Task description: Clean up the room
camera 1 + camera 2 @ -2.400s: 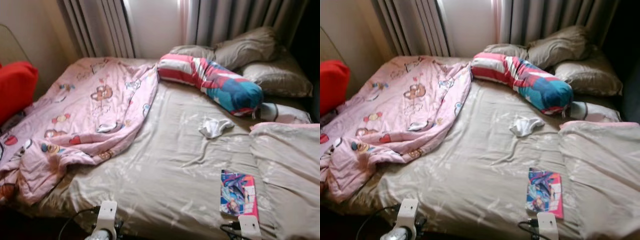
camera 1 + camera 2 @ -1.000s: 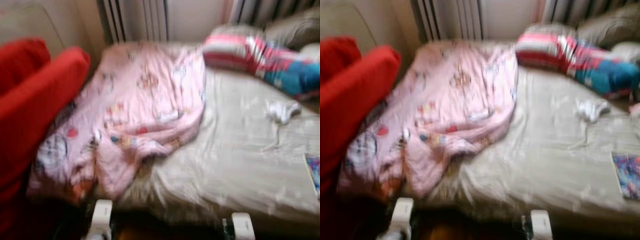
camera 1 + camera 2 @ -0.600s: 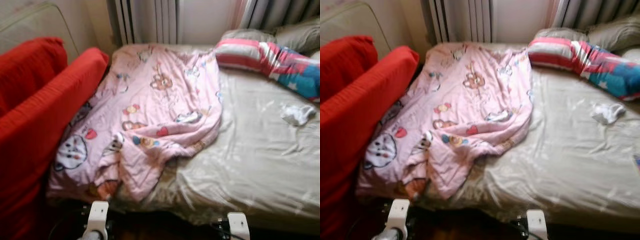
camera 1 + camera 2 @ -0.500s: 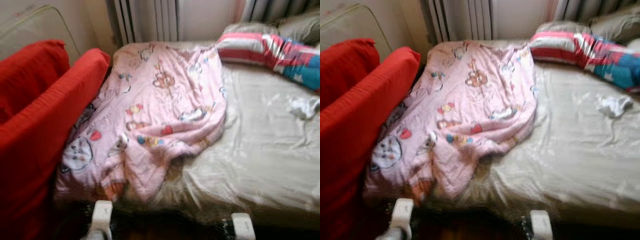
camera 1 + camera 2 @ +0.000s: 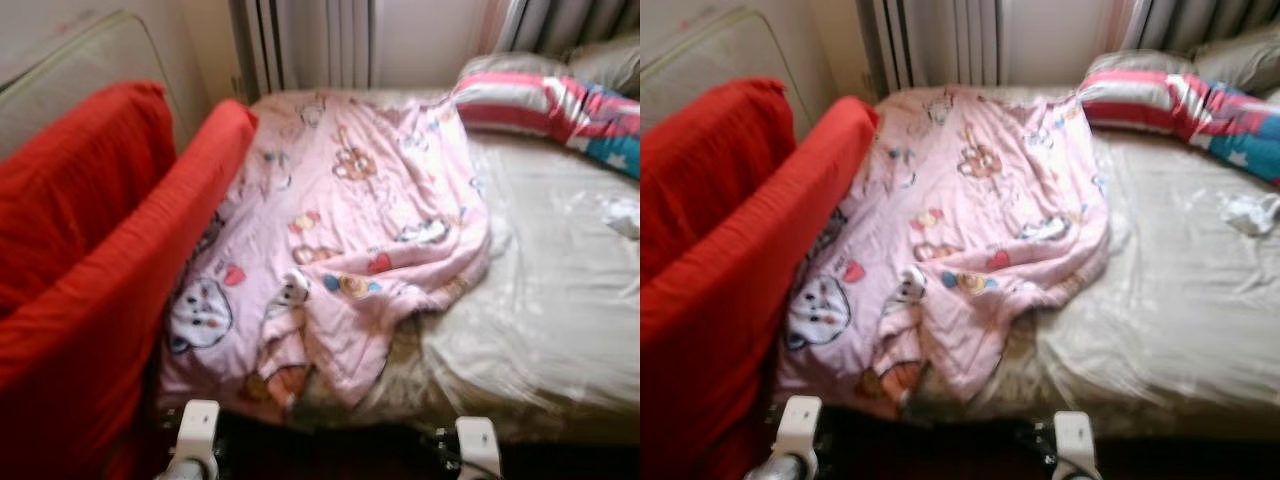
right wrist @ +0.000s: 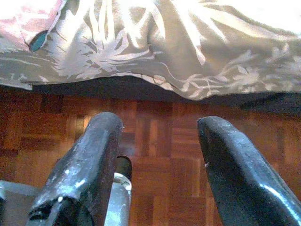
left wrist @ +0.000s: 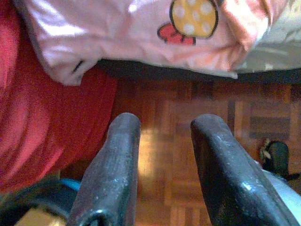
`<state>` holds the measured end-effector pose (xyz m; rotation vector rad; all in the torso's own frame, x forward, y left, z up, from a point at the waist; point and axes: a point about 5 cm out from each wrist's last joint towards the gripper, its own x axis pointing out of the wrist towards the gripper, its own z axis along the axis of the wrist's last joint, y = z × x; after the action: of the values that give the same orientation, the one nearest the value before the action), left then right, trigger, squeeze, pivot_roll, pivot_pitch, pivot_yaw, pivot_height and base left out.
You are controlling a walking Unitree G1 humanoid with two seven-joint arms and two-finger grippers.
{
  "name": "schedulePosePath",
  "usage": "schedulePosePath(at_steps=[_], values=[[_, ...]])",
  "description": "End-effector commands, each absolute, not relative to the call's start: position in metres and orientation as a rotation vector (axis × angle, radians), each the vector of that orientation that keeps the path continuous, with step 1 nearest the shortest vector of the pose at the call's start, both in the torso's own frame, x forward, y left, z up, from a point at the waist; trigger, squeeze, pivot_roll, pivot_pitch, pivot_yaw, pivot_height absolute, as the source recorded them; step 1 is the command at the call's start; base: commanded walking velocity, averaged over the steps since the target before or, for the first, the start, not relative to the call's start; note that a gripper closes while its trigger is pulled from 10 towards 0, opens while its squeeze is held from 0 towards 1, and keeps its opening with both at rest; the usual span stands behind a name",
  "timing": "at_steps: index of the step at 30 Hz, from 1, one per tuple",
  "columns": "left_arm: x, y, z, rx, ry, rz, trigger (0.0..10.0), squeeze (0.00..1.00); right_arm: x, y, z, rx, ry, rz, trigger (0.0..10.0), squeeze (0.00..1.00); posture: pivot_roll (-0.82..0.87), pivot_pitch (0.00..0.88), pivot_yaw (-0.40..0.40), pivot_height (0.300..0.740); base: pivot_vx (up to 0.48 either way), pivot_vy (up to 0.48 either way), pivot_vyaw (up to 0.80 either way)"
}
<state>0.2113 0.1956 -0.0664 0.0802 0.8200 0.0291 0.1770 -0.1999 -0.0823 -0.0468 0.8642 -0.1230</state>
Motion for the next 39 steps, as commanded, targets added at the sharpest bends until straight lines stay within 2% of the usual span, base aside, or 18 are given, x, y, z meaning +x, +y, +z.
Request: schedulePosePath(at_steps=[1, 6, 25, 39], values=[[0.209, 0.199, -0.067, 0.099, 0.833, 0.029, 10.0, 0.00, 0.177, -0.198, -0.083, -0.035, 0.865, -0.130, 10.0, 0.00, -0.05, 0.040, 0.051, 0.737, 0.000, 0.000, 0.00], [0.211, 0.199, -0.066, 0.094, 0.822, 0.029, 10.0, 0.00, 0.179, -0.198, -0.081, -0.059, 0.858, -0.121, 10.0, 0.00, -0.05, 0.048, 0.049, 0.737, 0.000, 0.000, 0.00], [0.211, 0.199, -0.066, 0.094, 0.818, 0.015, 10.0, 0.00, 0.177, -0.198, -0.082, -0.059, 0.858, -0.134, 10.0, 0.00, -0.05, 0.055, 0.057, 0.737, 0.000, 0.000, 0.73], [0.214, 0.196, -0.064, 0.077, 0.803, 0.005, 10.0, 0.00, 0.188, -0.201, -0.076, 0.029, 0.797, -0.199, 10.0, 0.00, -0.04, 0.068, 0.054, 0.737, 0.000, 0.000, 0.00]])
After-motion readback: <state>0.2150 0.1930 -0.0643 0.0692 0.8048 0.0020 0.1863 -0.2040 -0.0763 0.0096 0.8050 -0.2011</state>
